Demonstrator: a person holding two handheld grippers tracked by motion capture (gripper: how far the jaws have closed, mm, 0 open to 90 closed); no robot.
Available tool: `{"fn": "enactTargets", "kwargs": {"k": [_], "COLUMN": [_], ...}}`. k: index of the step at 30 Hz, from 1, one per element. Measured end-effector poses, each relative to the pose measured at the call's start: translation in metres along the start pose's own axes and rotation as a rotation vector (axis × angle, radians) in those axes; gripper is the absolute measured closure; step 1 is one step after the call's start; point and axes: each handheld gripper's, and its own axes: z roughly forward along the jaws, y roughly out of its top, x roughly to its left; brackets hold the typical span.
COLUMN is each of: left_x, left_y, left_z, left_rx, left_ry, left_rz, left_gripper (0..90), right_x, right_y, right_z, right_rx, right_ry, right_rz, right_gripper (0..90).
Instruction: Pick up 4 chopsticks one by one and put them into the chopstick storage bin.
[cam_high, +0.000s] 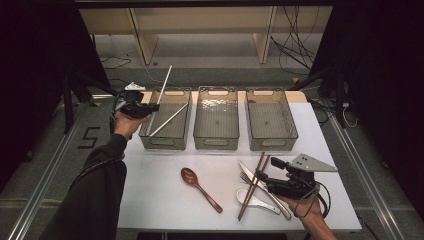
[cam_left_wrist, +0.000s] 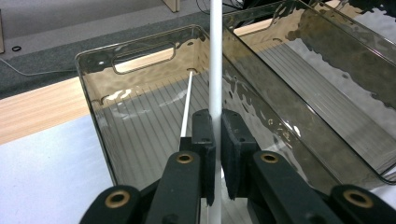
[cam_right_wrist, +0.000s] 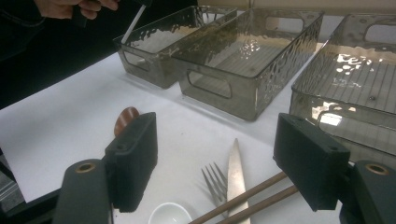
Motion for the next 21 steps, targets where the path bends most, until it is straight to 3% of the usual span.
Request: {"fn": "enactTargets", "kwargs": {"k": [17, 21], "left_x": [-0.002, -0.001], "left_y": [-0.012, -0.015], "left_z": [0.013, 0.016], "left_rx": [0.064, 0.079], "left_ry": [0.033, 0.034], "left_rz": [0.038, 0.027], "left_gripper": [84.1, 84.0], "right_x": [0.0, 0.0], "right_y": [0.0, 0.0], "right_z": [-0.001, -0.001], "right_rx": [-0.003, -0.002], "right_ry": [0.0, 0.001], "right_rz": [-0.005, -0.002], "right_gripper": [31.3, 31.3]}}
